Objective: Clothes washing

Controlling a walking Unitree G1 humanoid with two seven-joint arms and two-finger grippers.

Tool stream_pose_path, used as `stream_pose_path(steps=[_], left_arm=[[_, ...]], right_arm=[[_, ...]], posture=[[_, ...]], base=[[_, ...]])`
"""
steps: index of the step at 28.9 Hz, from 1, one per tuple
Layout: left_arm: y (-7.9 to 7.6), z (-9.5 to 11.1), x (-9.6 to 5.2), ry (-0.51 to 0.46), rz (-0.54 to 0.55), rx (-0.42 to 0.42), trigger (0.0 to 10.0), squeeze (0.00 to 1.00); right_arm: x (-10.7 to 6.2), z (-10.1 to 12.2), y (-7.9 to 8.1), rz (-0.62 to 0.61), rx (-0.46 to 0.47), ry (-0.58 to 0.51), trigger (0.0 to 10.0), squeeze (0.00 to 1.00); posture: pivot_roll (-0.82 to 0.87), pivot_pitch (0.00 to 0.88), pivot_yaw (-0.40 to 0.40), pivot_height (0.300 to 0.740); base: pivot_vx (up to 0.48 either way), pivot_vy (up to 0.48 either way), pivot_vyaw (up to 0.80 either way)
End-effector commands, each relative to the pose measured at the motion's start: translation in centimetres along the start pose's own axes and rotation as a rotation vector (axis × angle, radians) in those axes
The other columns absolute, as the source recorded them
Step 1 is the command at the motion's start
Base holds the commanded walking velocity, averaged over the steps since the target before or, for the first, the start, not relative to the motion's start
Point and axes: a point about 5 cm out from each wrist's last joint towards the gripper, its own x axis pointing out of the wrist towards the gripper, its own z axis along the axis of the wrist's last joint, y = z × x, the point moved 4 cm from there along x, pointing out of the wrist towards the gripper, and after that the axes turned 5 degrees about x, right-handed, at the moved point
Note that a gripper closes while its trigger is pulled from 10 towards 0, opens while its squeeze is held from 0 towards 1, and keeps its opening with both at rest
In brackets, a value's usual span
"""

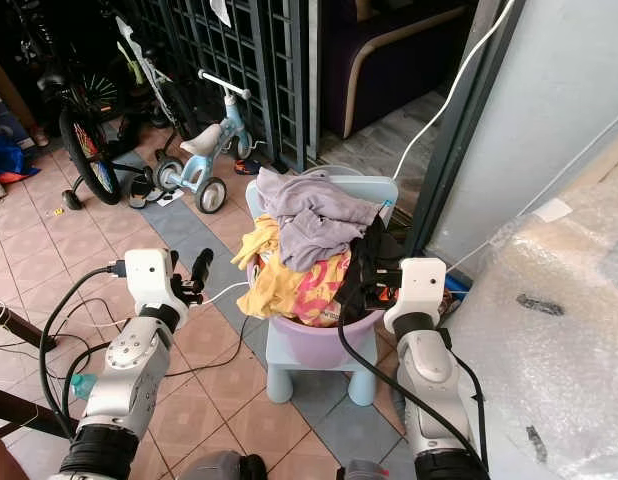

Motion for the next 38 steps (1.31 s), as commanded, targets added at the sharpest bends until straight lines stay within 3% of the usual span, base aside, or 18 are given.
stream_pose_path(steps=[1, 18, 19, 20, 22, 26, 30, 35, 38], left_arm=[[2.0, 1.3, 2.1, 0.077, 0.124, -0.111, 10.0, 0.00], [2.0, 1.3, 2.1, 0.077, 0.124, -0.111, 10.0, 0.00], [2.7, 1.5, 1.7, 0.062, 0.122, -0.105, 10.0, 0.00], [3.7, 1.8, 0.4, -0.007, 0.078, 0.023, 10.0, 0.00], [4.0, 1.9, -0.1, -0.029, 0.063, 0.089, 10.0, 0.00], [4.5, 2.1, 0.1, -0.028, 0.072, 0.097, 10.0, 0.00], [4.9, 2.2, 0.1, -0.021, 0.083, 0.097, 10.0, 0.00], [5.4, 2.2, -0.1, -0.021, 0.102, 0.092, 10.0, 0.00], [5.4, 2.2, -0.2, -0.016, 0.106, 0.091, 10.0, 0.00]], right_arm=[[3.3, 2.1, -4.8, -0.242, -0.162, 0.121, 10.0, 0.00], [3.3, 2.1, -4.8, -0.242, -0.162, 0.121, 10.0, 0.00], [3.1, 2.4, -4.2, -0.222, -0.168, 0.087, 10.0, 0.00], [0.6, 0.3, -3.7, -0.065, -0.086, 0.052, 10.0, 0.00], [-0.7, -0.8, -4.2, -0.002, -0.062, 0.055, 10.0, 0.00], [-0.7, -1.4, -6.0, 0.034, -0.135, 0.105, 10.0, 0.00], [-0.3, -2.1, -7.7, 0.049, -0.152, 0.169, 10.0, 0.00], [0.1, -1.8, -6.2, 0.142, -0.162, 0.149, 10.0, 0.00], [0.4, -2.4, -7.1, 0.120, -0.165, 0.165, 10.0, 0.00]], posture=[[-0.07, 0.000, -0.016, 0.740], [-0.07, 0.000, -0.016, 0.740], [-0.07, 0.000, -0.003, 0.740], [-0.07, 0.000, 0.055, 0.740], [-0.07, 0.000, 0.061, 0.740], [-0.06, 0.014, 0.064, 0.740], [-0.05, 0.026, 0.055, 0.740], [-0.05, 0.044, 0.058, 0.740], [-0.04, 0.056, 0.074, 0.740]], base=[[0.000, 0.000, 0.00], [0.000, 0.000, 0.00], [0.000, 0.000, 0.00], [0.000, 0.000, 0.00], [0.000, 0.000, 0.00], [0.000, 0.000, 0.00], [0.000, 0.000, 0.00], [0.000, 0.000, 0.00], [0.000, 0.000, 0.00]])
